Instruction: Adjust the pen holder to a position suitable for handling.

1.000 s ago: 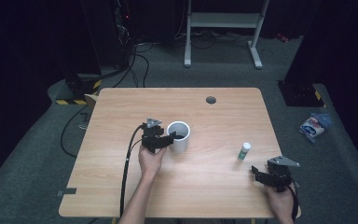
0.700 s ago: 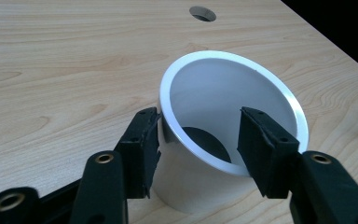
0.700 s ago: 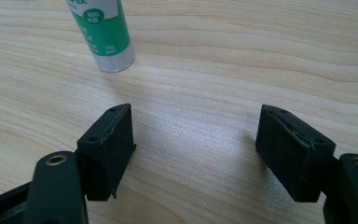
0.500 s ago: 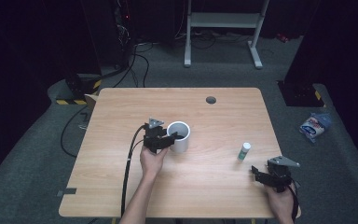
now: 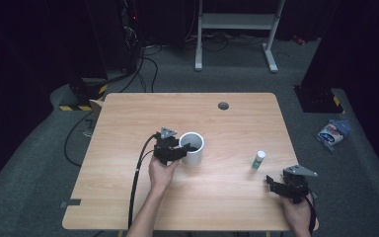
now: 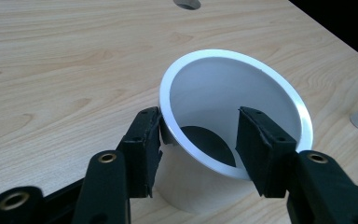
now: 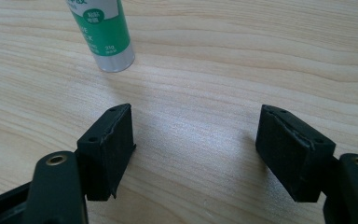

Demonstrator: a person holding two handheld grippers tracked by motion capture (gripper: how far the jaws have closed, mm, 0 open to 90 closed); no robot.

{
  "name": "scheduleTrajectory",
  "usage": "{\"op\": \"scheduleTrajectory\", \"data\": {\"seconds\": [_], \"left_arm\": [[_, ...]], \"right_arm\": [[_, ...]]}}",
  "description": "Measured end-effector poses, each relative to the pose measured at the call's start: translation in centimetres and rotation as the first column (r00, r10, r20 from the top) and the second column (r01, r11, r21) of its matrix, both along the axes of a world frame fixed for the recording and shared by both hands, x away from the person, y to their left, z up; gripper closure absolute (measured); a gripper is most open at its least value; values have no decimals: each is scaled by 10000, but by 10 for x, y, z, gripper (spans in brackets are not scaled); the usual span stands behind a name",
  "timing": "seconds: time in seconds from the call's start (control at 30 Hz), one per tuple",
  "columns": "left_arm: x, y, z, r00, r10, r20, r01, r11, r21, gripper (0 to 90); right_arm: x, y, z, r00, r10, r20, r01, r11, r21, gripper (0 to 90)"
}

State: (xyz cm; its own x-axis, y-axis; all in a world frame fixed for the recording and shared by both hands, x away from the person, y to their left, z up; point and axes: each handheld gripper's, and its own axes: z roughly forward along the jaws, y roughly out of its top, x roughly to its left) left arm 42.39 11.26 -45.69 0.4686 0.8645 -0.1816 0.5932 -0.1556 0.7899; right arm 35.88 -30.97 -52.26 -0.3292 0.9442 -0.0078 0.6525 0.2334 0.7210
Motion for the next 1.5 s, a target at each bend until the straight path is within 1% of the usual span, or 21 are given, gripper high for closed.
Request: {"op": "scheduleTrajectory", "data": {"seconds": [0.07, 0.17, 0.3, 0.4, 0.5, 0.53, 0.57, 0.6, 0.73, 0.77, 0.8, 0.83, 0.87, 0.93, 0.97, 1.03, 1.1, 1.23, 1.27, 1.43, 1.5], "left_arm": [[-2, -1, 0, 9999, -155, 19, 154, 9999, 70, 495], [-6, -2, -1, 9996, -273, -32, 273, 9996, -75, 495], [-8, -3, -2, 9989, -476, -51, 476, 9989, 23, 500], [-11, -6, -2, 9983, -577, -104, 577, 9983, -45, 500], [-13, -6, -2, 9974, -726, -46, 726, 9973, 88, 500], [-15, -7, -2, 9974, -713, -107, 713, 9974, -29, 500], [-15, -6, -2, 9968, -796, -100, 797, 9968, 71, 500], [-16, -7, -2, 9968, -794, -105, 794, 9968, -34, 500], [-20, -9, -1, 9950, -997, -101, 998, 9949, 136, 507], [-21, -10, -1, 9947, -1024, -124, 1025, 9947, 97, 510], [-21, -10, -1, 9938, -1106, -102, 1108, 9935, 254, 513], [-22, -11, -1, 9934, -1144, -110, 1147, 9930, 277, 516], [-24, -12, -1, 9934, -1142, -147, 1144, 9932, 195, 517], [-25, -12, -1, 9923, -1237, -105, 1239, 9921, 218, 518], [-26, -13, -2, 9922, -1236, -159, 1238, 9922, 109, 519], [-27, -13, -2, 9912, -1316, -145, 1319, 9910, 226, 521], [-29, -14, -1, 9913, -1303, -200, 1306, 9913, 146, 521], [-34, -15, -1, 9900, -1399, -168, 1403, 9898, 237, 521], [-35, -16, -1, 9896, -1424, -206, 1428, 9896, 189, 521], [-42, -20, 0, 9862, -1648, -177, 1654, 9853, 422, 521], [-44, -22, -1, 9850, -1719, -172, 1724, 9844, 365, 522]], "right_arm": [[0, 0, 0, 10000, 2, 0, -2, 10000, -3, 276], [0, 0, 0, 10000, -1, 0, 1, 10000, 0, 276], [0, 0, 0, 10000, 1, 0, -1, 10000, -2, 276], [0, 0, 0, 10000, 1, 1, -1, 10000, -1, 276], [0, 0, 0, 10000, -2, -1, 2, 10000, -1, 276], [0, 0, 0, 10000, -1, -1, 1, 10000, -1, 276], [0, 0, 0, 10000, 0, 0, 0, 10000, -1, 276], [0, 0, 0, 10000, 0, -2, 0, 10000, -1, 276], [0, 0, 0, 10000, 1, -1, -1, 10000, -1, 276], [0, 0, 0, 10000, -1, -1, 1, 10000, -2, 276], [0, 0, 0, 10000, 0, 0, 0, 10000, -2, 276], [0, 0, 0, 10000, -1, -3, 1, 10000, -2, 276], [0, 0, 0, 10000, -3, -1, 3, 10000, 0, 276], [0, 0, 0, 10000, 0, -3, 0, 10000, -1, 276], [0, 0, 0, 10000, 1, 0, -1, 10000, -5, 276], [0, 0, 0, 10000, -1, -1, 1, 10000, -1, 276], [0, 0, 0, 10000, -1, -1, 1, 10000, -3, 276], [1, 0, 0, 10000, 1, -2, -1, 10000, -7, 276], [1, 0, 0, 10000, 24, 13, -24, 10000, -22, 276], [1, 0, 0, 10000, 19, 29, -19, 10000, -28, 276], [1, 0, 0, 10000, 15, 26, -15, 10000, -23, 276]]}}
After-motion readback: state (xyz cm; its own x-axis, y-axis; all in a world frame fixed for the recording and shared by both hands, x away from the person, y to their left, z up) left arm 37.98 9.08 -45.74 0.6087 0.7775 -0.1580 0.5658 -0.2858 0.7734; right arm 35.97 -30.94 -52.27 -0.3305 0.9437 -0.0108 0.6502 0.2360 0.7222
